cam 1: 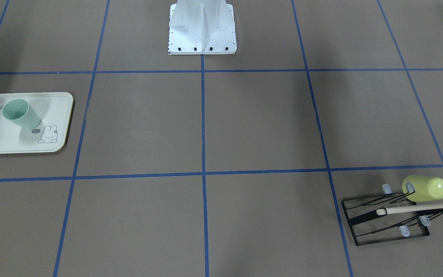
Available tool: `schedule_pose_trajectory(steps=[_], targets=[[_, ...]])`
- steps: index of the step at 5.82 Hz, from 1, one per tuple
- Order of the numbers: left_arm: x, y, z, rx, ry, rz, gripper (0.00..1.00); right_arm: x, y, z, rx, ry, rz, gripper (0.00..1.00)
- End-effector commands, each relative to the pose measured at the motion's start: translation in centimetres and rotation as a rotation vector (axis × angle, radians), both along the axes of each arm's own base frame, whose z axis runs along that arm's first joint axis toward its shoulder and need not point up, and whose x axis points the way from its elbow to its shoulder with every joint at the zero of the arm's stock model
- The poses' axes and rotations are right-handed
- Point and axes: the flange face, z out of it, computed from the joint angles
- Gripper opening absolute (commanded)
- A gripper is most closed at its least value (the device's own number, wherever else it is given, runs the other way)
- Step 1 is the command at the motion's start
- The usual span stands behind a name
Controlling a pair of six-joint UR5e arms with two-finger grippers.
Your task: Left arm grabs green cup and hands to right arm on tray
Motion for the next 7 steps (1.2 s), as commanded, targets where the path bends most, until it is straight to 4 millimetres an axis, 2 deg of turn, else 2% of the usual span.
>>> schedule_pose_trajectory(steps=[1, 2, 3, 4, 7], targets=[[-0.1, 0.1, 0.1, -0.005, 0.000, -0.002, 1.00, -0.1, 0.2, -0.6, 0.010, -0.005, -0.002, 1.00], [-0.1, 0.2, 0.2, -0.007, -0.001, -0.002, 1.00, -0.1, 0.2, -0.7, 0.012, -0.005, -0.001, 1.00], [0.0, 1.3, 1.1, -0.028, 0.001, -0.002, 1.00, -0.1, 0.2, -0.9, 0.017, -0.005, -0.001, 1.00], [0.0, 1.6, 1.1, -0.028, 0.001, -0.002, 1.00, -0.2, 0.1, -1.0, 0.017, -0.005, -0.001, 1.00], [0.0, 1.6, 1.4, -0.033, 0.000, -0.002, 1.00, -1.1, 0.0, -1.0, -0.008, -0.004, 0.007, 1.00]])
